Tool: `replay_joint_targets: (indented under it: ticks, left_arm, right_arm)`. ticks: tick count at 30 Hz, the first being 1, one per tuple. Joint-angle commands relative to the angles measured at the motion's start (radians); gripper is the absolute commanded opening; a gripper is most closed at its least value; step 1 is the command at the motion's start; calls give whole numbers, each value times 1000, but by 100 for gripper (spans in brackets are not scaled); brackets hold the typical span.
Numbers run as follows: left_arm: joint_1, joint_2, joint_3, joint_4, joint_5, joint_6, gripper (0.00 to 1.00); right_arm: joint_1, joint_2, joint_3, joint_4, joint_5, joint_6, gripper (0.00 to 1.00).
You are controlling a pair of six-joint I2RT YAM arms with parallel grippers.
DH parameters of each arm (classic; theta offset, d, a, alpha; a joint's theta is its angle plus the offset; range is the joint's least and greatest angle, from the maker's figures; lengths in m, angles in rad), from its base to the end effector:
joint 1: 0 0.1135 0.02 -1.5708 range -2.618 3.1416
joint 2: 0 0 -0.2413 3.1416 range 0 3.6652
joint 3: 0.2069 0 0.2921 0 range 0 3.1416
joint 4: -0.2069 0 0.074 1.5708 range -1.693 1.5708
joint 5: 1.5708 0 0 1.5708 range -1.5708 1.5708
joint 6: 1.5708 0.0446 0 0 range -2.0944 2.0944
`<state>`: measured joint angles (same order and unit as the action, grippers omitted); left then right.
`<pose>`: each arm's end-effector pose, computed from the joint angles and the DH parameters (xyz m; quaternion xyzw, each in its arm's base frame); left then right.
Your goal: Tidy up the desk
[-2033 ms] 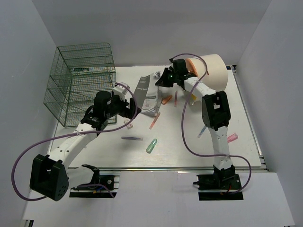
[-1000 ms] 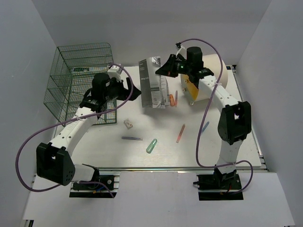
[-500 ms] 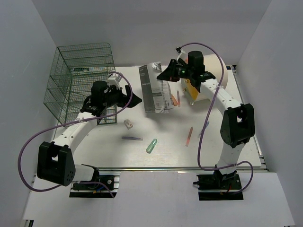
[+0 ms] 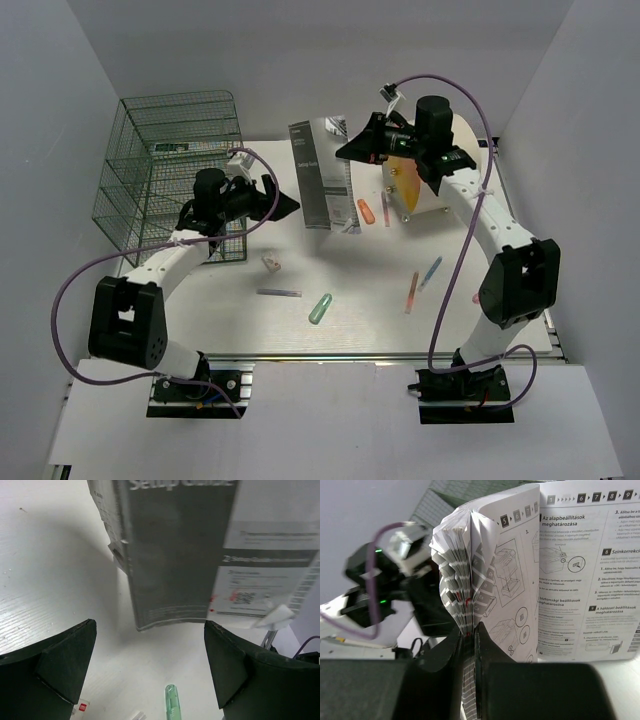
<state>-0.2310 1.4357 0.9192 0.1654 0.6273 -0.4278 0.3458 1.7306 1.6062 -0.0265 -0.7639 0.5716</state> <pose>0.3533 -0.1100 0.2257 0.0993 0.7933 -0.4155 0.4337 0.4171 0.1831 0.3598 -0.1621 0.7266 0.5213 0.4171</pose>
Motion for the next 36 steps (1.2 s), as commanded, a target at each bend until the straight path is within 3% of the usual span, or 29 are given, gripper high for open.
replay_joint_targets:
  ticks: [1,7,15,17,19,23,26,32,36]
  left_arm:
    - [9,14,3,89,52,-23,98]
    - [9,63,33,203,113,-69,98]
    - [9,134,10,493,275,-218,98]
    - [9,153,-6,594,313,-258,98]
    - [9,172,-28,781,347,-382,98]
    - [-1,245,-28,1008,417,-566,98]
    - [-1,256,-17,962,401,-571,98]
    - [-11,219,-30,792,322,-437,98]
    - [-21,226,-8,889,353,-491,98]
  right_arm:
    - [-5,-86,9,143,-98,62,0]
    - [-5,-132,-60,234,-156,146,0]
    - [-1,-157,-150,384,-232,255,0]
    - [-7,-161,-163,440,-255,293,0]
    - [-5,-160,-178,474,-274,336,0]
    - [-7,-144,-216,629,-307,433,0]
    - [-7,-141,-224,677,-327,484,0]
    - [-5,-160,-219,700,-342,494,0]
    - [-1,-160,-242,770,-350,551,0]
